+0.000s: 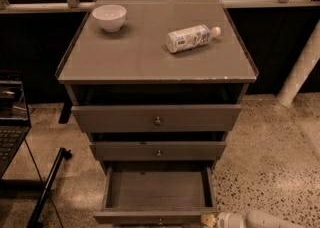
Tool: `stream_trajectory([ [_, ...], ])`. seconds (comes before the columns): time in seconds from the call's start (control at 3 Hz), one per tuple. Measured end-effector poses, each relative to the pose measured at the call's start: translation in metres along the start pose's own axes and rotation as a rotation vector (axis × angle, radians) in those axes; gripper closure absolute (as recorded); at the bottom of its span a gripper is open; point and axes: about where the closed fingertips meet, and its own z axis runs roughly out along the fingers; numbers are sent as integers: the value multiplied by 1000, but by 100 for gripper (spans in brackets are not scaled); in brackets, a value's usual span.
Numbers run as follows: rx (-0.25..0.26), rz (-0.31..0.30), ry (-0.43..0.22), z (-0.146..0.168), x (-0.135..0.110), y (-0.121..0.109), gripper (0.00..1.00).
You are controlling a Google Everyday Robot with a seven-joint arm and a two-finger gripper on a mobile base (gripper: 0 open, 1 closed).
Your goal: Close bottom drawer
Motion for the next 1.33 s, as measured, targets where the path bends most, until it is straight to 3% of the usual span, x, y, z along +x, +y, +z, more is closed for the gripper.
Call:
stream_trajectory([
  [0.67,6,-19,-8,9,-19,0,100],
  [1.33,28,-44,-20,27,-53,-4,100],
])
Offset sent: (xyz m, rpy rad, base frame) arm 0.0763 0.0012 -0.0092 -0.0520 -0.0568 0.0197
